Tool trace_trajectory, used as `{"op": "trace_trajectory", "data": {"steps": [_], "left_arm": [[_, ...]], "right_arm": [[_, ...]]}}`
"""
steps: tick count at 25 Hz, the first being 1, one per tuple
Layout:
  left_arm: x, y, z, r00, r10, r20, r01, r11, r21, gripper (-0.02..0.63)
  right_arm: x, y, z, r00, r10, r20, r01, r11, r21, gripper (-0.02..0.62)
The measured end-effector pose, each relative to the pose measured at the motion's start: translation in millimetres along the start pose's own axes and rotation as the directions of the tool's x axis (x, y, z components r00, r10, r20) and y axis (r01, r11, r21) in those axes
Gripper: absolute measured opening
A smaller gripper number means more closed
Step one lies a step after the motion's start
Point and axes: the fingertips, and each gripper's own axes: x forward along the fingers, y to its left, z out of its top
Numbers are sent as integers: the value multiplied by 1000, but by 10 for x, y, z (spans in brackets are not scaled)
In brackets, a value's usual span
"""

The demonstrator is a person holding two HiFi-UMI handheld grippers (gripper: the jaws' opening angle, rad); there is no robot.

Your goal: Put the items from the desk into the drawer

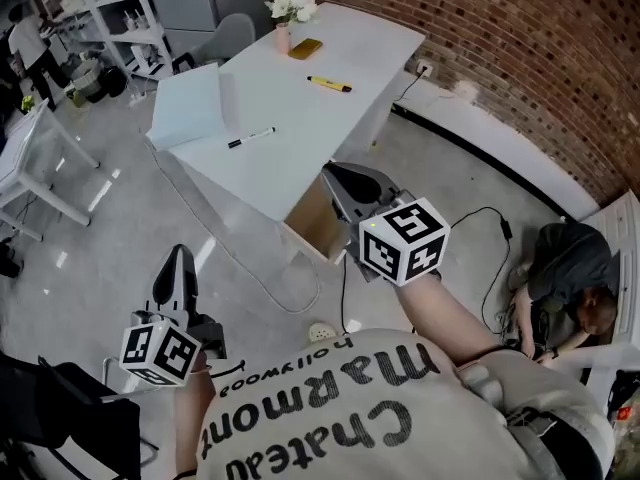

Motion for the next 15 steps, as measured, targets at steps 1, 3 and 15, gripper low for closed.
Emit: {"op": "trace_trajectory", "data": {"steps": [1,3,15], "left_arm": [[45,10,-31,1000,4,1,-4,1000,-5,2],[108,43,-98,1000,19,-7,-19,1000,-20,2],[463,284,-410,994,46,-94,-52,997,-58,2]], "right_arm": [[55,-35,-35,1000,8,-11,-8,1000,1,3],[163,-82,-122,999,25,-38,-25,1000,5,3],[633,-362,-672,989,51,-135,-32,990,136,3]]}}
